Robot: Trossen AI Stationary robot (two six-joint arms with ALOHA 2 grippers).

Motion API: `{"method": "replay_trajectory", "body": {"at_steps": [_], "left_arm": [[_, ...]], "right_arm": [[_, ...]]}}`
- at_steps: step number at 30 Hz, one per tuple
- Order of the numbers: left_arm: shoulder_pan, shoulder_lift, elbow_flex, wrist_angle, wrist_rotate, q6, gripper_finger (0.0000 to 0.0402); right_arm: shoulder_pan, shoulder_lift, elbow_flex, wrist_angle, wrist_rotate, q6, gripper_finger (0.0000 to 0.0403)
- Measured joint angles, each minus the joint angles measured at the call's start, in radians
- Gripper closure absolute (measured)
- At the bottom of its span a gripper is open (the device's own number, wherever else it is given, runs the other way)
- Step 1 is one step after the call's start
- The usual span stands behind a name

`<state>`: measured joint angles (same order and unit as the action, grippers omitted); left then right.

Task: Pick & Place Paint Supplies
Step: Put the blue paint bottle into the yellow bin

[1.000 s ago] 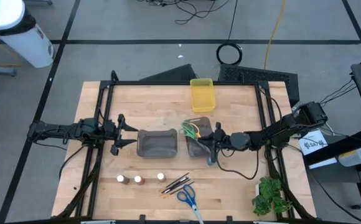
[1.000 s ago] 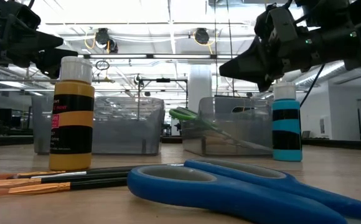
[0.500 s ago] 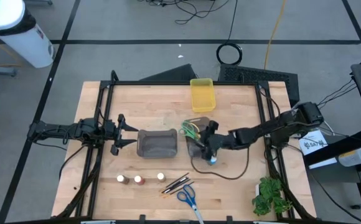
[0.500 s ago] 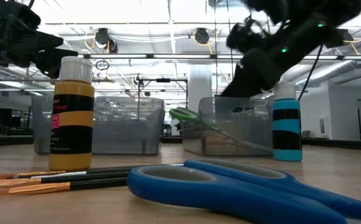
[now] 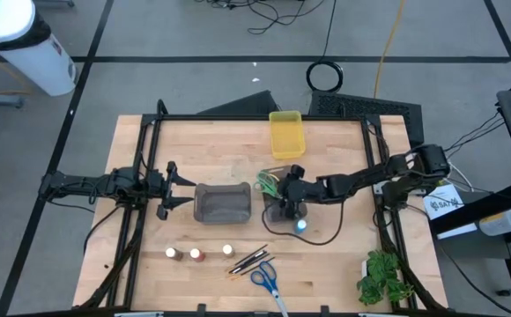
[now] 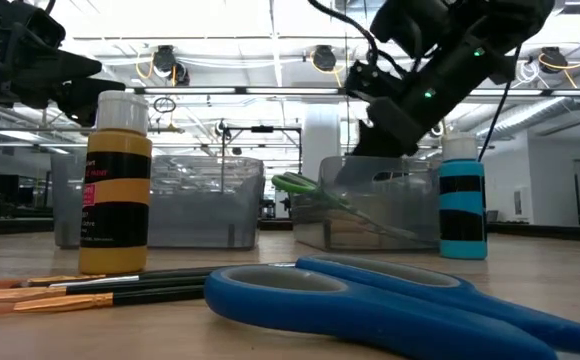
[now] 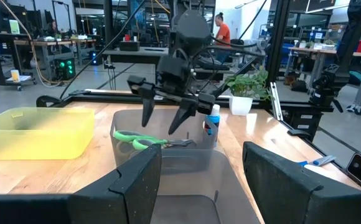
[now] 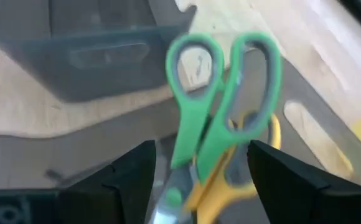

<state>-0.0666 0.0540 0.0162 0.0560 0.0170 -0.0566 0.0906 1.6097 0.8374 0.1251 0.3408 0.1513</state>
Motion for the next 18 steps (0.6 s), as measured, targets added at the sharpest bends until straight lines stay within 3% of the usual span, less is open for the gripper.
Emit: {"method": "replay_trajectory", "body": {"at_steps": [11,18], "left_arm": [[0.000,0.000,0.000,-0.001,0.000,0.000,0.0165],[0.000,0.000,0.000,-0.001,0.000,0.000,0.0165]], "right_arm": [[0.001,-0.005,-0.002,0.024,-0.032,-0.043,0.0180],[0.040,-0.145,-0.003,-0.018,-0.065,-0.080,0.0190]]}}
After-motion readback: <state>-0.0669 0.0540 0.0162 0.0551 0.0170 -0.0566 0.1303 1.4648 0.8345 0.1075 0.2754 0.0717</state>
